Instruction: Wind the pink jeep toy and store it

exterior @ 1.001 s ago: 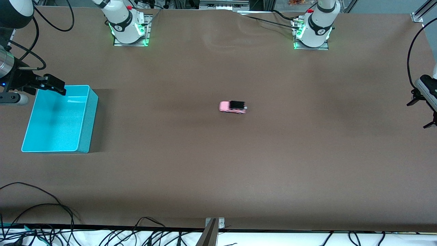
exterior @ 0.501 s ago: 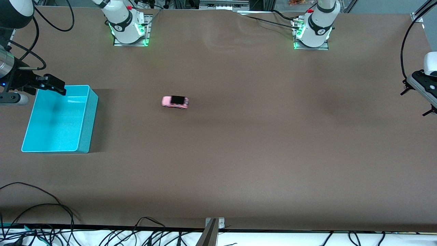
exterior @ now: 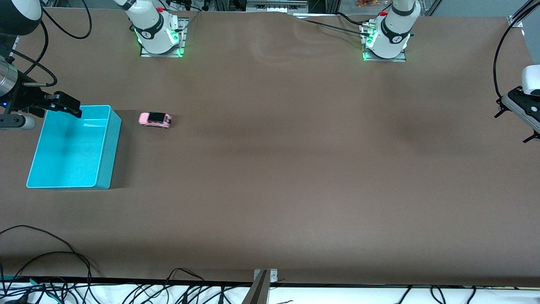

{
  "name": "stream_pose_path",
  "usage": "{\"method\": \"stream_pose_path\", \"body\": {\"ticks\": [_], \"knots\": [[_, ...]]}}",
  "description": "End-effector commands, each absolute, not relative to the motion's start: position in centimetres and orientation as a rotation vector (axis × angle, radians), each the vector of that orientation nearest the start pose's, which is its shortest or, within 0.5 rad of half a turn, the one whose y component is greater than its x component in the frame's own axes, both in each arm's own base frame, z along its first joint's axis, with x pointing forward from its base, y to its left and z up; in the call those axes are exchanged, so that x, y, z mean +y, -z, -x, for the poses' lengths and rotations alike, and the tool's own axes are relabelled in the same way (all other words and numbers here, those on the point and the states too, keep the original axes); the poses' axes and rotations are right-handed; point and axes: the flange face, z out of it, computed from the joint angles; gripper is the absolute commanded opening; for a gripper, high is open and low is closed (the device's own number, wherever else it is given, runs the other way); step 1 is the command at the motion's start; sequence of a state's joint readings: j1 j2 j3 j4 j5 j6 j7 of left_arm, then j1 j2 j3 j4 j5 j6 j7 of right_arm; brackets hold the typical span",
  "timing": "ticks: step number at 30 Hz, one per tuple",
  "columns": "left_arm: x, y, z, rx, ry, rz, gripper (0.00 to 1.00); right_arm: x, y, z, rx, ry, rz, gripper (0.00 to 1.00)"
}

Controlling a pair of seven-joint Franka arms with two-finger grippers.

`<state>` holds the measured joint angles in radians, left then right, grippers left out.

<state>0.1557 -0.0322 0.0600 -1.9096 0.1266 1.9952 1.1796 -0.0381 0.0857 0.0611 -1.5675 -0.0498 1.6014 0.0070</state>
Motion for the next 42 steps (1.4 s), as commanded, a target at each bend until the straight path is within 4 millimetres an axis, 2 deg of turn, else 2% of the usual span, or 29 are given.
{"method": "stream_pose_path", "body": {"ticks": [1,15,21,24,30,31,38,42], "knots": [[12.6,-52.5,-53.9,1.372,0.035,2.658,1.0,0.9,-58.7,-58.3,-0.02,-0.078,3.195,1.0],[12.5,-52.6,-53.9,1.372,0.035,2.658,1.0,0.9,-58.8,-58.3,-0.025,-0.079,3.198,1.0],[12.0,-52.6,-53.6,1.296,0.018,2.711,1.0,1.5,-58.5,-58.3,-0.039,-0.085,3.211,1.0],[11.7,-52.9,-53.2,1.22,-0.004,2.758,1.0,1.5,-58.2,-58.2,0.062,-0.096,3.211,1.0],[10.7,-53.6,-52.4,1.081,-0.036,2.83,1.0,1.5,-57.2,-57.5,0.405,-0.206,3.198,1.0],[9.5,-54.7,-51.5,0.963,-0.065,2.883,1.0,1.1,-55.7,-57.4,0.535,-0.267,3.177,1.0],[6.6,-56.6,-50.1,0.824,-0.095,2.928,1.0,0.4,-53.9,-57.0,0.588,-0.336,3.172,1.0],[4.3,-58.5,-49.3,0.62,-0.129,2.991,1.0,-2.1,-51.7,-57.1,0.792,-0.425,3.137,1.0]]}}
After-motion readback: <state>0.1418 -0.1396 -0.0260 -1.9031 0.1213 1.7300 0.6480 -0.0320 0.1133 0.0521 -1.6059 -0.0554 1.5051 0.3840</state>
